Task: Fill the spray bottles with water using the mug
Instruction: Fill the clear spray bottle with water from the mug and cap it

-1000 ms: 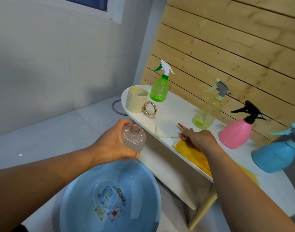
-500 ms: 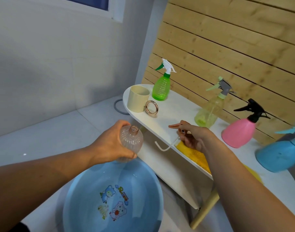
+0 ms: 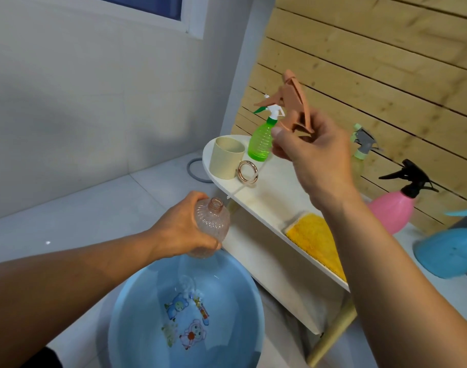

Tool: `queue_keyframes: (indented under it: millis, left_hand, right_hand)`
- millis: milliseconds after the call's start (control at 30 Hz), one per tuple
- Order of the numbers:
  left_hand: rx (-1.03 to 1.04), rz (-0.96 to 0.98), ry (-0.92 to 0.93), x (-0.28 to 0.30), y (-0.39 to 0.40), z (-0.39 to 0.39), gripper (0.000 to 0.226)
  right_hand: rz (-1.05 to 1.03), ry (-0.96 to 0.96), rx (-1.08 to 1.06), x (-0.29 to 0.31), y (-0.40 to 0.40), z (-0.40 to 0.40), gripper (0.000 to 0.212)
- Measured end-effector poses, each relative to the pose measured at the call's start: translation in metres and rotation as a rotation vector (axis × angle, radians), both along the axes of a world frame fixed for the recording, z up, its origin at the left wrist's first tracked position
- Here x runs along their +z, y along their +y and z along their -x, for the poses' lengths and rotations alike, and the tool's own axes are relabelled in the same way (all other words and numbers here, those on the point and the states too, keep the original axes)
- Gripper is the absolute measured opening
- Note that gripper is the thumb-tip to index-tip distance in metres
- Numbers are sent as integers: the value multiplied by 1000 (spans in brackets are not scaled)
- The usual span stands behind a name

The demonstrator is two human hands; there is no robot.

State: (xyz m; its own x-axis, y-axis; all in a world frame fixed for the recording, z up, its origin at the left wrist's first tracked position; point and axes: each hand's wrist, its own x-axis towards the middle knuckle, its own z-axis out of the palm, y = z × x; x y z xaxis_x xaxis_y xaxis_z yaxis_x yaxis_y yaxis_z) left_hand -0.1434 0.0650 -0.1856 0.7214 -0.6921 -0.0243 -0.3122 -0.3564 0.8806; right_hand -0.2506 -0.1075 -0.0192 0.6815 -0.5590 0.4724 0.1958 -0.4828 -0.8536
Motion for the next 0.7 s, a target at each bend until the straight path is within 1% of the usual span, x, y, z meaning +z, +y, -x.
queue_keyframes:
  millis: [100,333,500,600,700]
  left_hand:
    - [9,1,-5,3,1,1,93]
    - [21,5,3,8,0,1,94]
    - [25,5,3,10,-1,1,96]
    - [38,31,21,11,-2,1,94]
    - [32,50,22,15,-3,2,93]
  right_hand:
    - [126,-10,16,-7,10,-3,15]
    - [213,-44,94,-9,29,-2,13]
    - [312,-32,179,-15,36,-1,18]
    - [331,2,252,-20,40,0,22]
    - [284,47,302,-22,41,1,22]
